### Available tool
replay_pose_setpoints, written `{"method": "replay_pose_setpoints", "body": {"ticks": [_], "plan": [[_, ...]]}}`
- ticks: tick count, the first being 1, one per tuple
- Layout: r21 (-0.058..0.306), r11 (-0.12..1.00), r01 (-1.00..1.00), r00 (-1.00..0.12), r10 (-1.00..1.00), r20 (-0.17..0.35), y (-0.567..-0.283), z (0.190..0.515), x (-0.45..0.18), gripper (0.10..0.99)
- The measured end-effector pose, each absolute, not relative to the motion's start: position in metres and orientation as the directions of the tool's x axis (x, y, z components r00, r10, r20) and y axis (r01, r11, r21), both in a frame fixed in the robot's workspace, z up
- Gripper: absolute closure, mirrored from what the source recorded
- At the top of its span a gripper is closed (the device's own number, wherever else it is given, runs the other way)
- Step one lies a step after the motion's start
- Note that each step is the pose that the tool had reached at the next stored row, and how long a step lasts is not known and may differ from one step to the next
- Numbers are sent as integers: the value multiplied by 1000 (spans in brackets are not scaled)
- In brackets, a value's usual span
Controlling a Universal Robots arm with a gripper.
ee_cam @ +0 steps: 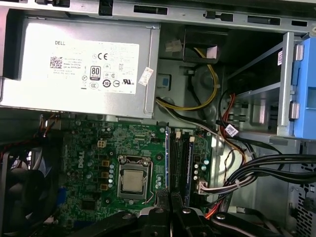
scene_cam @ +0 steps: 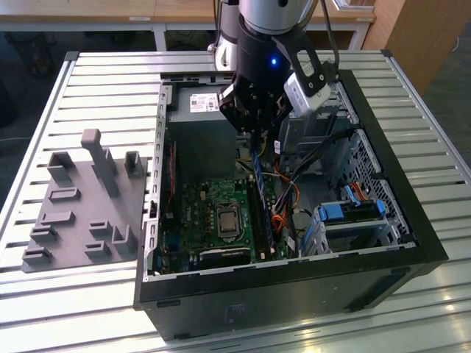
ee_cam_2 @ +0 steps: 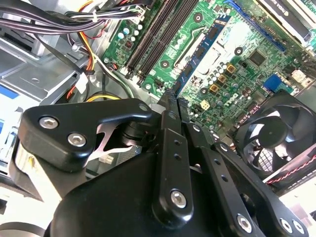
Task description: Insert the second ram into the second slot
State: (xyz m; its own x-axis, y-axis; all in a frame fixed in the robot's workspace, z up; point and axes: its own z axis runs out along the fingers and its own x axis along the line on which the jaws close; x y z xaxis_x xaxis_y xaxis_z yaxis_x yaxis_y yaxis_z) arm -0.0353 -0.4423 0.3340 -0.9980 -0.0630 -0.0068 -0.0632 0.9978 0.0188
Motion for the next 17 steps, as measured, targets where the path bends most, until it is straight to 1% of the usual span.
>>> {"method": "replay_pose_setpoints", "body": {"ticks": [17], "plan": [[19,998,-63,-998,-63,-6,-442,327,-35,957]]}}
